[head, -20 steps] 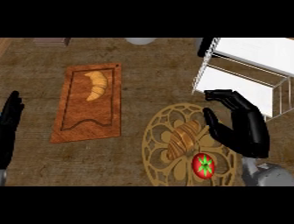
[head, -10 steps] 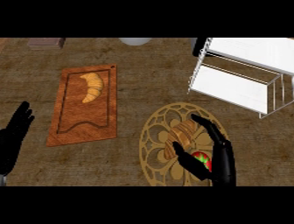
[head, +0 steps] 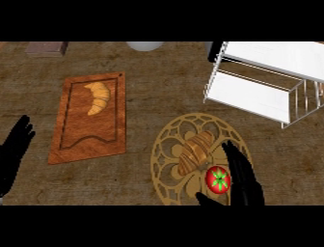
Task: Pick the tomato from the placemat and place it in the tiered shelf
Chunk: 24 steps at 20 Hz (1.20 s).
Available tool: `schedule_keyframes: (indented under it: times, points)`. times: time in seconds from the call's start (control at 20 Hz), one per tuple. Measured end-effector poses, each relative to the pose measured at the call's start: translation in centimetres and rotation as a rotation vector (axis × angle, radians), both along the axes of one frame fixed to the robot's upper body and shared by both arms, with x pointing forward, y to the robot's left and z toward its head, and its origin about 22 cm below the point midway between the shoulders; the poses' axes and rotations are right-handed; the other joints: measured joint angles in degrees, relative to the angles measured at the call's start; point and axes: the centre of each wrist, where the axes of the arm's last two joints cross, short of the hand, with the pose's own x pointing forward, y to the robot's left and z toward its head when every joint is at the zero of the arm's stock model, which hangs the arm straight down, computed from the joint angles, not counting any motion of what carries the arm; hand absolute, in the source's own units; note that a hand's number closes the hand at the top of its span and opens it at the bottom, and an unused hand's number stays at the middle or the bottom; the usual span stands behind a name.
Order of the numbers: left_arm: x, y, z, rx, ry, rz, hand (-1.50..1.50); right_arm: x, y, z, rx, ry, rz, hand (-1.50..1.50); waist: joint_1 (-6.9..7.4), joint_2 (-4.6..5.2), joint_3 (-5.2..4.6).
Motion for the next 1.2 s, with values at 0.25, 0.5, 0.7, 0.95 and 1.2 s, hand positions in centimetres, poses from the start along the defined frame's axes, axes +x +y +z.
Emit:
schedule_keyframes:
  times: [0.25, 0.5, 0.7, 0.95, 1.2]
  points:
    - [0.2, 0.4, 0.4, -0.004, -0.002, -0.012, 0.0, -1.0, 0.3, 1.2, -0.197, 0.216, -0.002, -1.5, 0.61, 0.09, -0.09]
    - [0.3, 0.2, 0.5, -0.007, -0.004, -0.032, 0.0, -1.1, 1.9, 3.4, -0.404, 0.428, -0.006, -1.5, 1.71, 0.32, 0.07]
    - [0.7, -0.3, 0.4, -0.008, -0.01, -0.043, 0.0, -0.6, 3.8, 6.4, -0.532, 0.52, -0.006, -1.5, 1.98, 0.46, 0.28]
    - [0.8, -0.7, 0.0, -0.013, -0.005, -0.04, 0.0, 0.7, 4.6, 8.6, -0.584, 0.56, 0.023, -1.5, 2.11, 0.53, 0.47]
    - [1.1, -0.1, 0.2, -0.011, -0.01, -0.041, 0.0, 1.6, 4.9, 8.9, -0.613, 0.589, 0.027, -1.5, 2.07, 0.54, 0.56]
